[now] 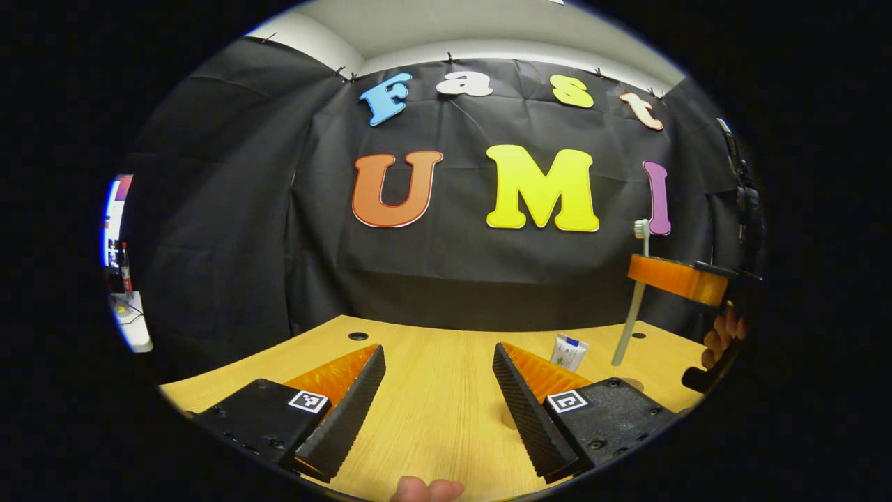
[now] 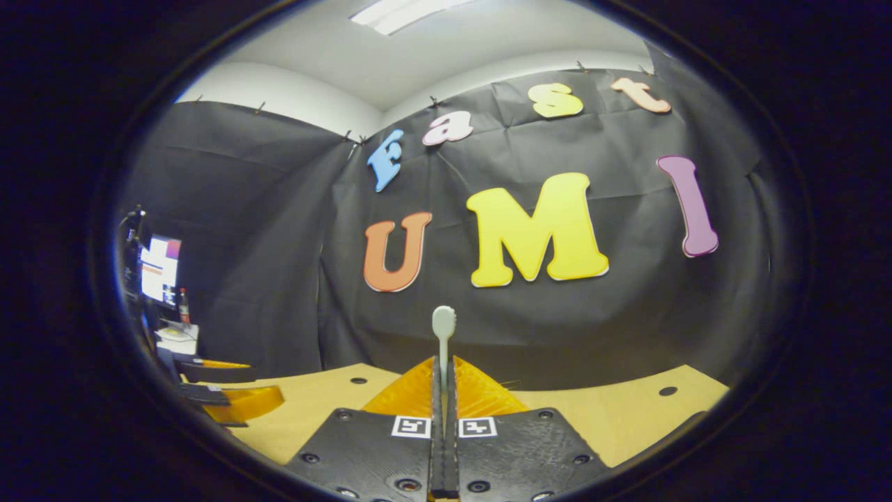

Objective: Put the toothbrush and toothpaste on the desktop into the cup, then pick up the cup and place it on the coaster on the desktop.

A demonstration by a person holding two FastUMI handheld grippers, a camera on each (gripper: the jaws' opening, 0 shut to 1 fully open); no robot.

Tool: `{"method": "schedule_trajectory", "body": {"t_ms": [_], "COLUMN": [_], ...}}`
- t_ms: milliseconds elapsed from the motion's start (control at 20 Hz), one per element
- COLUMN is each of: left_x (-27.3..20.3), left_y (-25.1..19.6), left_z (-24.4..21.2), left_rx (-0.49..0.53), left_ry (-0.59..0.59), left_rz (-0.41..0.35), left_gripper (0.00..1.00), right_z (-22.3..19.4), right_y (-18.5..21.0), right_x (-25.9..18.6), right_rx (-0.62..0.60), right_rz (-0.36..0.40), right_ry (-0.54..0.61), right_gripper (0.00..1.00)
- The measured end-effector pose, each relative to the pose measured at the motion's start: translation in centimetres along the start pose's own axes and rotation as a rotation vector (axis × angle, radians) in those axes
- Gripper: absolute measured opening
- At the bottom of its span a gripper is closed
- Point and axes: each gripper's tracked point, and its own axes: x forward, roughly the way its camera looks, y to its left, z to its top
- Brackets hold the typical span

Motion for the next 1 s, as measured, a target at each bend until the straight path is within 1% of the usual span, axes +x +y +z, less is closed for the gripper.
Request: {"method": "schedule_trajectory", "body": {"t_ms": [100, 200, 250, 400, 500, 600, 800, 900, 950, 1000], "left_x": [-0.4, -0.8, -0.8, -0.6, -0.6, -0.6, -0.7, -0.6, -0.6, -0.6], "left_y": [-0.4, -0.5, -0.5, -0.5, -0.4, -0.3, 0.1, 0.1, 0.1, 0.2], "left_z": [-0.6, -0.9, -0.8, -1.2, -1.4, -1.4, -1.2, -1.0, -0.9, -0.8], "left_rx": [-0.019, -0.024, -0.023, -0.016, -0.022, -0.022, -0.012, -0.007, -0.004, -0.001], "left_ry": [0.022, 0.031, 0.03, 0.03, 0.036, 0.038, 0.033, 0.032, 0.03, 0.031], "left_rz": [-0.016, -0.025, -0.026, -0.029, -0.03, -0.026, -0.018, -0.016, -0.014, -0.011], "left_gripper": [0.98, 0.98, 0.98, 0.98, 0.98, 0.98, 0.98, 0.98, 0.98, 0.98], "right_z": [-1.4, -2.6, -3.2, -4.2, -4.7, -5.2, -6.5, -6.9, -7.2, -7.2], "right_y": [-0.2, 0.6, 1.0, 3.7, 4.7, 4.9, 5.1, 5.3, 5.6, 5.6], "right_x": [2.1, 3.6, 4.2, 5.1, 5.0, 5.2, 5.4, 5.4, 5.2, 5.0], "right_rx": [0.02, 0.06, 0.056, 0.011, -0.002, -0.031, -0.039, -0.05, -0.052, -0.057], "right_rz": [-0.004, 0.014, 0.022, 0.08, 0.103, 0.101, 0.103, 0.114, 0.129, 0.142], "right_ry": [0.006, 0.035, 0.049, 0.079, 0.085, 0.092, 0.127, 0.148, 0.153, 0.159], "right_gripper": [0.02, 0.0, 0.0, 0.0, 0.0, 0.0, 0.0, 0.05, 0.15, 0.34]}}
